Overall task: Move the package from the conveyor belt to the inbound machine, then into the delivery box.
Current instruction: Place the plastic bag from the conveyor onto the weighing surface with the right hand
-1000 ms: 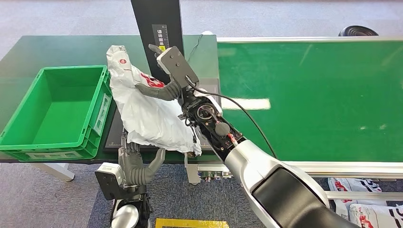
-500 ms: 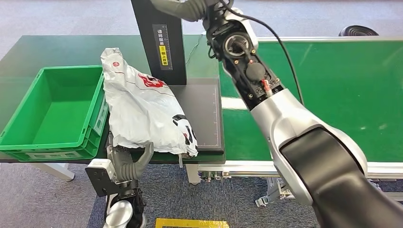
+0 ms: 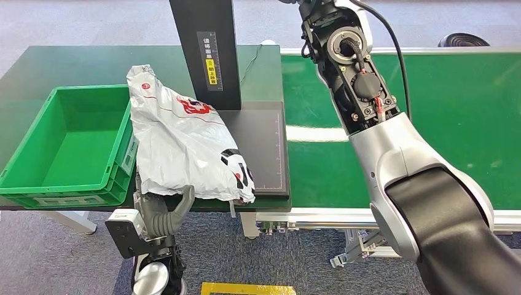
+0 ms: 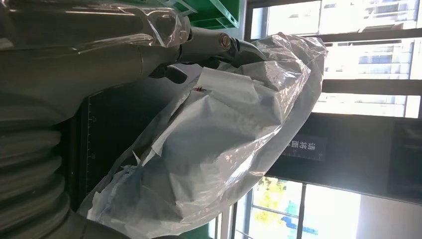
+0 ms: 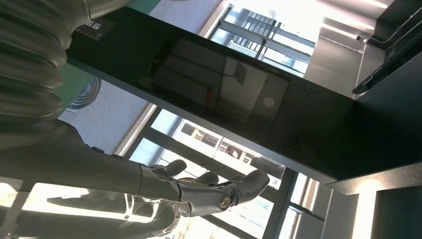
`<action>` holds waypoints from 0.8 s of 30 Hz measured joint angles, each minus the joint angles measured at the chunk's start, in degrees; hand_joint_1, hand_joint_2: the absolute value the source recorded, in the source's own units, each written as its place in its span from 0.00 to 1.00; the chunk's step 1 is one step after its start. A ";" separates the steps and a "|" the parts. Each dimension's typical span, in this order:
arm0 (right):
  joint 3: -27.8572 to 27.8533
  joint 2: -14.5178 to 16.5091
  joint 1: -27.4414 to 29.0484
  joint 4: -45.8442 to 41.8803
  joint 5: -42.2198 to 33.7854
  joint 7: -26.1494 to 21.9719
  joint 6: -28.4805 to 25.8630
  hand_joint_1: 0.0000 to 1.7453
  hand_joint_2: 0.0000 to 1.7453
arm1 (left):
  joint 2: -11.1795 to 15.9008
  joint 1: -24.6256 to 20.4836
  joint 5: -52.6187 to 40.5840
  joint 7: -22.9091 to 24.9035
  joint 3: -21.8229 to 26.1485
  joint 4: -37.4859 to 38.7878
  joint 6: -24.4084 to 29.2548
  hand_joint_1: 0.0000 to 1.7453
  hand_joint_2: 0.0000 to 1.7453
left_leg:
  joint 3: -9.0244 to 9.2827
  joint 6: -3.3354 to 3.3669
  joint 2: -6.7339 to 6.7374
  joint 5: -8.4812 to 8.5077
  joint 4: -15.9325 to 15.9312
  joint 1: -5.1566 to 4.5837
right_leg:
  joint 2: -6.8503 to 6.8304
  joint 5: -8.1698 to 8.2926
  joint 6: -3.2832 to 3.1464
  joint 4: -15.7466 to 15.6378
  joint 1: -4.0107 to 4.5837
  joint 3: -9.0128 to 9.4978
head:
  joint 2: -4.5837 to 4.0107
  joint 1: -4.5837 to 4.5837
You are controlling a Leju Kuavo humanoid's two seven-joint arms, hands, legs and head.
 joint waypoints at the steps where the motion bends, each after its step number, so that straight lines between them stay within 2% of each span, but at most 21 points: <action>1: -0.09 -0.09 0.10 -0.19 0.05 -0.07 -0.28 0.00 1.00 | 0.01 0.01 -0.03 0.00 0.00 -0.07 0.14 0.00 1.00 | 0.00 0.00 0.00 0.00 0.00 0.00 | 0.00 0.00 0.00 0.00 0.00 0.00 | 0.00 0.01; 4: -0.61 -0.77 1.04 -1.51 0.22 -0.63 -1.63 0.00 1.00 | 0.10 0.14 -0.30 0.00 0.04 -0.27 0.97 0.00 1.00 | 0.00 0.00 -0.02 0.00 0.00 0.00 | -0.01 0.00 0.00 0.00 0.00 0.01 | 0.00 0.00; 7: -1.33 -2.51 4.42 -4.29 0.23 -2.27 -2.56 0.00 1.00 | 0.31 0.35 -0.97 0.00 0.16 -0.39 1.83 0.00 1.00 | 0.05 0.01 -0.04 -0.02 0.00 0.00 | -0.03 -0.02 0.01 -0.02 0.00 0.06 | 0.00 -0.01; 10: -2.25 -5.23 12.46 -9.08 0.04 -5.20 -2.97 0.00 1.00 | 0.82 0.91 -2.25 1.03 0.36 -1.25 1.64 0.00 1.00 | 0.14 0.02 -0.09 -0.07 0.00 0.01 | -0.07 -0.04 0.03 -0.06 0.01 0.21 | 0.00 0.01; 13: -2.93 -7.45 24.19 -14.08 1.72 -9.96 -3.55 0.00 1.00 | 2.71 2.05 -5.77 3.77 0.70 -4.78 0.95 0.00 1.00 | 0.18 0.02 -0.05 -0.15 -0.01 0.02 | -0.04 -0.07 0.05 -0.08 0.02 0.27 | 0.00 0.00; 16: -3.17 -8.01 36.14 -17.34 2.86 -14.47 -4.83 0.00 1.00 | 6.66 1.99 -10.05 7.01 1.69 -9.52 1.43 0.00 1.00 | 0.18 -0.02 -0.06 -0.19 -0.04 0.12 | -0.04 -0.13 0.02 -0.08 0.12 0.26 | 0.00 -0.01; 20: -3.10 -6.08 50.28 -18.64 2.74 -17.63 -6.68 0.00 1.00 | 14.33 -1.75 -10.34 9.38 4.52 -12.21 0.25 0.00 1.00 | 0.15 -0.13 -0.07 -0.18 -0.07 0.31 | -0.05 -0.21 -0.12 -0.04 0.31 0.23 | 0.00 -0.02; 24: -2.97 -3.68 58.67 -20.11 2.27 -17.86 -6.86 0.00 1.00 | 19.51 -6.58 -9.46 10.04 6.37 -12.06 -1.15 0.00 1.00 | 0.16 -0.22 -0.03 -0.15 -0.08 0.36 | -0.04 -0.21 -0.17 -0.02 0.34 0.21 | 0.00 -0.01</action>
